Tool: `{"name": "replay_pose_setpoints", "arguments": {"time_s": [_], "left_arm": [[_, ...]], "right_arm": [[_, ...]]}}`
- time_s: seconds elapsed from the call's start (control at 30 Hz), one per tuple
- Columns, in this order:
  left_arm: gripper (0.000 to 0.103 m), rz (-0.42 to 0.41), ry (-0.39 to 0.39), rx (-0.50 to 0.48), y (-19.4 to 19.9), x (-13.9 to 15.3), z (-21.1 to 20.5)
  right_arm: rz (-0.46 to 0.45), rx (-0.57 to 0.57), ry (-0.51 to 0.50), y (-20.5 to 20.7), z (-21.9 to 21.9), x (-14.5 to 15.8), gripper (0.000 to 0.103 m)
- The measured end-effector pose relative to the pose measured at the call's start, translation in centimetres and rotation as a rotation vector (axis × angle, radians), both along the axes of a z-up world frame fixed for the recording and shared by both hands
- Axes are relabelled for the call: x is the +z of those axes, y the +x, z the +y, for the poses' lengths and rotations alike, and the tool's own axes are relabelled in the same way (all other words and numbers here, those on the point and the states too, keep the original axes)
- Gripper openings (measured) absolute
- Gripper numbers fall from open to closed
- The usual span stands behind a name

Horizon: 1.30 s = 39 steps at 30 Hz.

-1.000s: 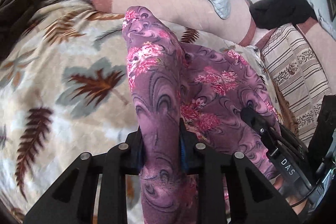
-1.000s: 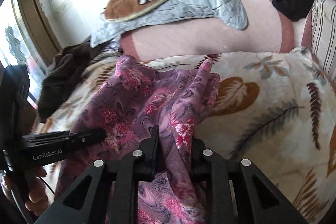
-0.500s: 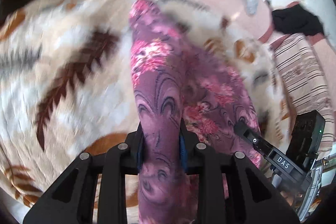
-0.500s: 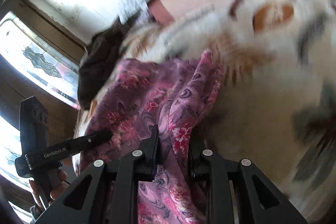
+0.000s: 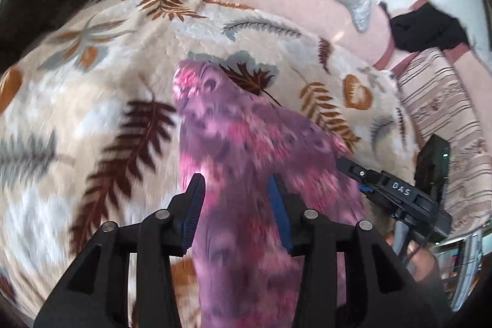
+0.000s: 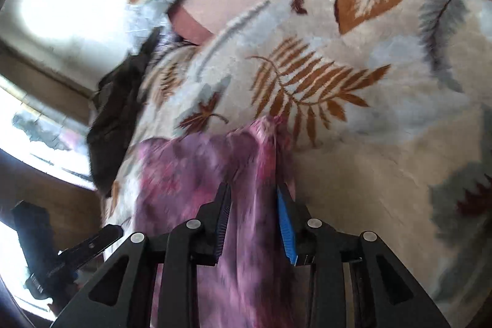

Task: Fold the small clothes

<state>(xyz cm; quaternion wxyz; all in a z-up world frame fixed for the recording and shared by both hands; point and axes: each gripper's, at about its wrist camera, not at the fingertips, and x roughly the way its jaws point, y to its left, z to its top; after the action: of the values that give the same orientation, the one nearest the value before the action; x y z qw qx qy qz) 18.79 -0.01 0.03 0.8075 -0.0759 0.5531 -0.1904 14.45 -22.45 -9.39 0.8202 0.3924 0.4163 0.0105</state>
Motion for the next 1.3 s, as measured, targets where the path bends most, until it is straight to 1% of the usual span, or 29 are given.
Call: {"name": "replay_pose_setpoints", "arguments": {"time_s": [0.03,0.07,0.13,0.17,0.2,0.23,0.27,0.33,0.37,0.4,0.43,0.5,0.53,0.6,0.63,0.67,0.73,0.8,0.9,0.93,0.97,1.0,1.03,1.07,1.1,1.17,1.2,1.27,1.3], "left_arm": [[0.041,0.008,0.013,-0.003,0.7,-0.5,-0.1],[0.041,0.012,0.033,0.001,1.4,-1.0,-0.4],[0.043,-0.001,0.076,0.009,2.3,-2.4,-0.6],[0.049,0.008,0.099,0.021,2.9,-3.8,-0.5],[0.052,0.031,0.099,0.032,3.2,-5.1,-0.1],[0.053,0.047,0.087,0.037,3.5,-5.8,0.1],[0.053,0.055,0.053,0.047,3.7,-6.0,0.6],[0.053,0.073,0.032,0.047,3.9,-5.2,1.3],[0.053,0.07,0.033,0.057,3.8,-4.5,1.8],[0.051,0.058,0.025,0.063,3.5,-3.6,2.5],[0.051,0.044,0.014,0.057,3.1,-2.9,2.9],[0.051,-0.006,0.003,0.017,1.5,-1.5,2.9],[0.052,-0.02,0.013,0.001,0.9,-1.3,2.7],[0.057,-0.021,0.051,-0.022,-0.4,-2.3,2.0],[0.057,0.002,0.081,-0.028,-0.7,-3.3,1.6],[0.06,0.05,0.127,-0.041,-0.9,-4.9,1.2],[0.059,0.075,0.099,-0.028,-1.3,-5.0,1.7],[0.058,0.072,0.071,-0.026,-2.4,-3.3,2.6],[0.059,-0.015,0.082,-0.073,-5.5,-1.1,2.7],[0.061,-0.031,0.094,-0.089,-6.5,-1.1,2.5],[0.066,-0.035,0.123,-0.105,-7.3,-1.8,2.2],[0.068,-0.026,0.176,-0.12,-8.1,-3.0,1.4],[0.069,-0.023,0.204,-0.13,-8.5,-4.0,1.1],[0.071,-0.036,0.217,-0.125,-8.8,-4.6,0.9],[0.07,-0.04,0.205,-0.102,-9.0,-4.3,1.2],[0.069,0.002,0.166,-0.094,-9.2,-2.9,1.8],[0.069,-0.002,0.154,-0.1,-9.6,-2.3,2.0],[0.069,-0.05,0.164,-0.108,-11.0,-1.5,2.1],[0.069,-0.062,0.18,-0.111,-11.5,-1.6,2.1]], "right_arm": [[-0.018,0.004,0.02,0.6,-0.2,-0.1,0.015],[-0.047,0.0,0.016,1.0,-0.2,0.2,0.003],[-0.126,-0.031,0.006,0.8,-0.4,1.0,0.004],[-0.134,-0.044,0.007,1.0,-0.7,0.8,0.004],[-0.101,-0.056,-0.008,1.4,-1.0,0.1,0.004],[-0.026,-0.045,-0.023,2.2,-1.0,-1.5,0.005],[0.023,-0.024,-0.015,2.7,-1.0,-2.8,0.005],[-0.01,-0.034,0.016,2.0,-1.6,-2.5,0.004],[-0.012,-0.048,-0.016,1.6,-1.7,-1.6,0.006],[-0.027,-0.059,-0.059,0.9,-1.7,-0.4,0.014],[-0.07,-0.041,-0.06,0.2,-1.6,0.5,0.014],[-0.173,0.037,-0.013,-1.1,-0.8,2.3,0.014],[-0.189,0.064,-0.008,-1.4,-0.3,2.6,0.014],[-0.166,0.151,-0.022,-1.5,1.1,1.8,0.014],[-0.098,0.185,-0.063,-1.1,2.0,0.4,0.013],[0.012,0.214,-0.121,-0.5,2.9,-1.6,0.013],[-0.027,0.187,-0.151,-1.3,2.8,-1.5,0.012],[0.001,0.17,-0.174,-2.2,2.8,-0.1,0.014],[-0.093,0.24,-0.137,-5.0,3.6,2.2,0.015],[-0.104,0.261,-0.132,-6.0,4.1,2.3,0.015],[-0.094,0.279,-0.134,-6.5,4.8,1.9,0.016],[-0.058,0.304,-0.158,-6.7,5.5,0.9,0.015],[-0.036,0.318,-0.2,-6.9,6.0,0.0,0.011],[-0.058,0.319,-0.236,-7.1,6.3,-0.2,0.01],[-0.06,0.319,-0.252,-7.1,6.4,0.2,0.009],[-0.025,0.3,-0.248,-7.4,6.6,1.8,0.009],[-0.042,0.319,-0.235,-7.8,6.8,2.5,0.016],[-0.091,0.382,-0.251,-9.4,7.3,3.7,0.015],[-0.089,0.4,-0.277,-10.0,7.7,3.7,0.015]]}}
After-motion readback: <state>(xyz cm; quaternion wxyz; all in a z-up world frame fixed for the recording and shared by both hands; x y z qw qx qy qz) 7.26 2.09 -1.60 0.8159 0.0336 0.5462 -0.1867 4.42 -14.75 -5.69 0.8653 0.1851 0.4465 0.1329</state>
